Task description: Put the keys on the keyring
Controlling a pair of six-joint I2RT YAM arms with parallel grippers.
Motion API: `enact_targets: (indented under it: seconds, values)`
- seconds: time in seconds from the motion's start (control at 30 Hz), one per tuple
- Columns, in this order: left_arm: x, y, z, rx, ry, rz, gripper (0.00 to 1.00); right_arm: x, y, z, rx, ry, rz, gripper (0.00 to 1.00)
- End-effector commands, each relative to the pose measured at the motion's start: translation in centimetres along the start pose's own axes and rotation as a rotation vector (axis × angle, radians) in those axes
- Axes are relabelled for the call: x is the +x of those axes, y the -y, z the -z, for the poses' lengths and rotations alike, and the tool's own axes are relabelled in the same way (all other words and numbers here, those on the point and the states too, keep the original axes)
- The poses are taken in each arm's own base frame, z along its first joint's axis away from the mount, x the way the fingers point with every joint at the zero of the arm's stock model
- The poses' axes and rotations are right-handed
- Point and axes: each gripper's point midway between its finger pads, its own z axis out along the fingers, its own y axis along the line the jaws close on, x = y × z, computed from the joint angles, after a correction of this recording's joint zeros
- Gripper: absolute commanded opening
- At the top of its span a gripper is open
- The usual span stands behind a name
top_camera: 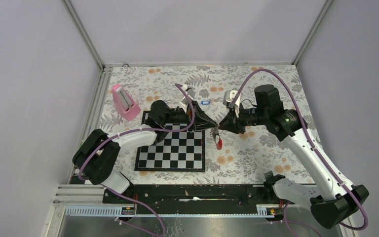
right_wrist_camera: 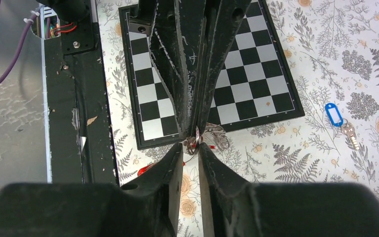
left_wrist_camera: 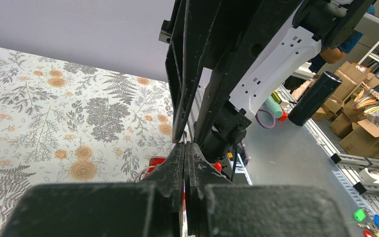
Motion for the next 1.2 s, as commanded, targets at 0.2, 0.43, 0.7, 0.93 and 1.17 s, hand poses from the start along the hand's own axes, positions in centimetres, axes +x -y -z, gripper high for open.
enact_targets:
  seconds: [0.2, 0.43, 0.7, 0.93, 1.17]
  values:
    - [-3.2, 1.6, -0.5, 0.063, 0.057, -0.146, 0.00, -1.4, -0.5, 0.0, -0.045, 0.046, 0.025, 0.10]
    - [-3.1, 1.4, -0.5, 0.061, 0.054, -0.145, 0.00, -1.3, -0.1, 0.2, -0.022, 0.035, 0.035, 0.00]
    - [-2.7, 0.0, -0.7, 0.031, -0.044, -0.239, 0.38, -0.3, 1.0, 0.7, 0.048, -0.066, 0.016, 0.00]
    - [-1.6, -2.1, -0.9, -0.004, -0.160, -0.264, 0.47, 0.8, 1.5, 0.6, 0.071, -0.186, -0.019, 0.00]
    - [-1.0, -2.8, -1.1, 0.000, -0.191, -0.277, 0.40, 0.7, 1.8, 0.1, 0.067, -0.214, -0.025, 0.00]
